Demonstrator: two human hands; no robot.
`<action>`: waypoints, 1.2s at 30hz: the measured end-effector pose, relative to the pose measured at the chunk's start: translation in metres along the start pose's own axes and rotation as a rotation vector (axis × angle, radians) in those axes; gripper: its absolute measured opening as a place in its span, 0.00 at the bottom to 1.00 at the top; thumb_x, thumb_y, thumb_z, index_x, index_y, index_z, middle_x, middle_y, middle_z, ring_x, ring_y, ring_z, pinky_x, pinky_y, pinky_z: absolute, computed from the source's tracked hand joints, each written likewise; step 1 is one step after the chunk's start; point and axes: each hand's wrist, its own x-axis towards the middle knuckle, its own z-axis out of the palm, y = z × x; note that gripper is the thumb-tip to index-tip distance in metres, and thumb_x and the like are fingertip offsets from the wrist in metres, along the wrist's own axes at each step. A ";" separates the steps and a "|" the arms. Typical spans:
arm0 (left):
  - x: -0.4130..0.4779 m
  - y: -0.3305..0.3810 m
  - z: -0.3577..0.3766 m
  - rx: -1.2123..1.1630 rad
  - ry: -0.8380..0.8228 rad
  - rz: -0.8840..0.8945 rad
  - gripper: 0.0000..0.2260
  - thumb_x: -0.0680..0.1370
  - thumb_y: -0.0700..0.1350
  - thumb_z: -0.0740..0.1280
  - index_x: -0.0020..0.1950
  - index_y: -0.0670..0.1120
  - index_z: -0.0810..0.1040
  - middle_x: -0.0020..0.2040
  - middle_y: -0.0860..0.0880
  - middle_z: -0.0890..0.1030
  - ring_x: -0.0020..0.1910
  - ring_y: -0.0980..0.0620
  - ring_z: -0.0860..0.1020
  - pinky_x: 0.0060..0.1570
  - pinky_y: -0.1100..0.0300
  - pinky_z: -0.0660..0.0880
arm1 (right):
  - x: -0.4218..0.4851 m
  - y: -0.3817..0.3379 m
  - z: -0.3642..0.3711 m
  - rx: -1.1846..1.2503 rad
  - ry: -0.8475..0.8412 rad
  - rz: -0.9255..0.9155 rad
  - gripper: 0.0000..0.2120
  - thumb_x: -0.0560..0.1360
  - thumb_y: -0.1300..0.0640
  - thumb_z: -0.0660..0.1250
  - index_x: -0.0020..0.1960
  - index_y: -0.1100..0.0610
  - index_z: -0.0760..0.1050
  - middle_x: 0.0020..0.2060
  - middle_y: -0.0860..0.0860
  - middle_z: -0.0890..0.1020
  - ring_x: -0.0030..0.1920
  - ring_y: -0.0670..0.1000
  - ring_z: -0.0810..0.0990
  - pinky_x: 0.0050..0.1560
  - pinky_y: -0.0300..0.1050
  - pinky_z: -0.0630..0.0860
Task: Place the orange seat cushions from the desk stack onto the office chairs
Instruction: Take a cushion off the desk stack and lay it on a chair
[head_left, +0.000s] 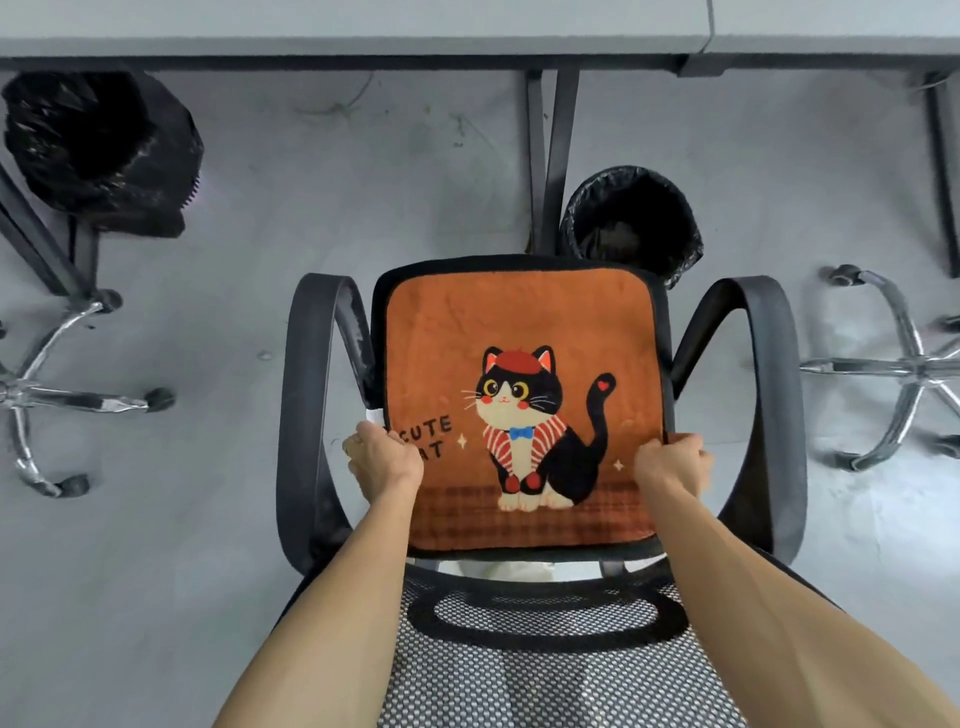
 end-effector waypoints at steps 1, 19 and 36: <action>0.002 0.003 0.001 -0.032 0.014 0.006 0.09 0.83 0.43 0.59 0.61 0.41 0.70 0.64 0.39 0.70 0.58 0.37 0.75 0.52 0.46 0.73 | 0.001 0.000 0.001 0.005 0.006 0.007 0.15 0.82 0.56 0.58 0.66 0.62 0.68 0.67 0.62 0.69 0.66 0.66 0.70 0.61 0.60 0.71; 0.013 0.004 -0.002 0.010 0.019 -0.008 0.08 0.83 0.43 0.59 0.60 0.42 0.71 0.62 0.41 0.74 0.56 0.37 0.77 0.46 0.49 0.70 | 0.003 0.007 0.002 0.098 0.014 -0.033 0.11 0.83 0.52 0.56 0.63 0.54 0.70 0.65 0.60 0.71 0.64 0.64 0.70 0.59 0.60 0.71; 0.022 0.002 0.005 0.098 0.048 0.086 0.20 0.80 0.39 0.65 0.69 0.51 0.64 0.62 0.42 0.73 0.53 0.40 0.78 0.48 0.43 0.77 | 0.014 0.006 0.009 0.009 0.027 -0.035 0.13 0.83 0.52 0.57 0.66 0.52 0.68 0.65 0.62 0.71 0.64 0.67 0.71 0.60 0.60 0.72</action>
